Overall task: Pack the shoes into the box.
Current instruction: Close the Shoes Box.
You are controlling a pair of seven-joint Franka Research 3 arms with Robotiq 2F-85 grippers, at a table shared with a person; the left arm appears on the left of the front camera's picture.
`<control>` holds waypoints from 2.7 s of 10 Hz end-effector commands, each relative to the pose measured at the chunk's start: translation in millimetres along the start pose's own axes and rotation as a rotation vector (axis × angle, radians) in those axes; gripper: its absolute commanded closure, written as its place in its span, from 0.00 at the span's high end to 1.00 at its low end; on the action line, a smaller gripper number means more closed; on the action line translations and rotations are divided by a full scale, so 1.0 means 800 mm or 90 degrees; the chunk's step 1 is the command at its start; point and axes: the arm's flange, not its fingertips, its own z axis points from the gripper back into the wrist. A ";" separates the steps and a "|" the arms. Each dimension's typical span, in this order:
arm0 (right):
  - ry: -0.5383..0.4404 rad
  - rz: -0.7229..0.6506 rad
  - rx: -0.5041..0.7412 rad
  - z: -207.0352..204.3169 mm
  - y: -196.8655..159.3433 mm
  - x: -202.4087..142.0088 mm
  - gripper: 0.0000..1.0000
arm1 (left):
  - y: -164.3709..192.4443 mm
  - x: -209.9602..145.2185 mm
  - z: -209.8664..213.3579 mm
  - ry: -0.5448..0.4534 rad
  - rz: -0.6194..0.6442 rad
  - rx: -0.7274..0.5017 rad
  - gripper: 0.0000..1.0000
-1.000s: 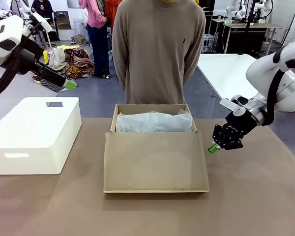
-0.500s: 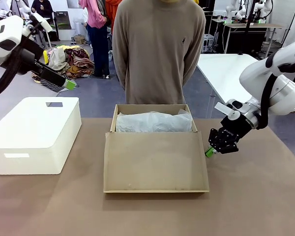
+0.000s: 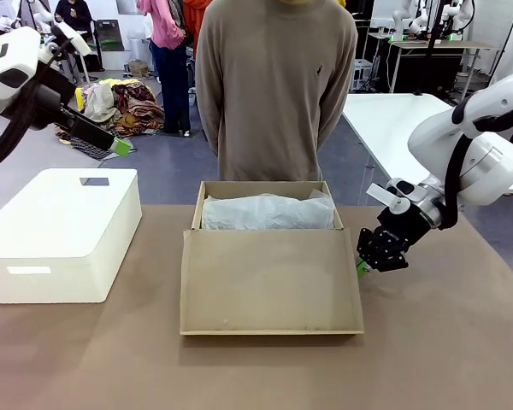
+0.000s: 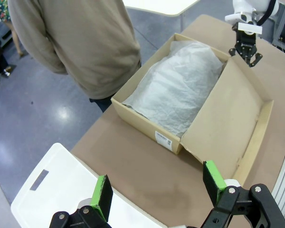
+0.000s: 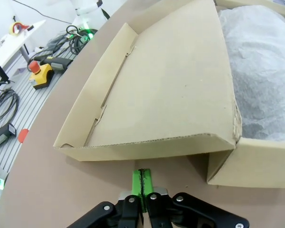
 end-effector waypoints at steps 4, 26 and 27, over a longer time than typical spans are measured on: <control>-0.029 0.046 -0.024 -0.019 -0.003 0.002 0.00 | 0.000 -0.002 -0.001 -0.008 -0.001 -0.008 1.00; -0.223 0.027 -0.180 0.064 -0.013 0.087 0.00 | 0.000 -0.002 -0.001 -0.008 -0.001 -0.008 1.00; -0.200 0.023 -0.196 0.070 -0.024 0.099 0.00 | 0.000 -0.002 -0.001 -0.008 -0.001 -0.008 1.00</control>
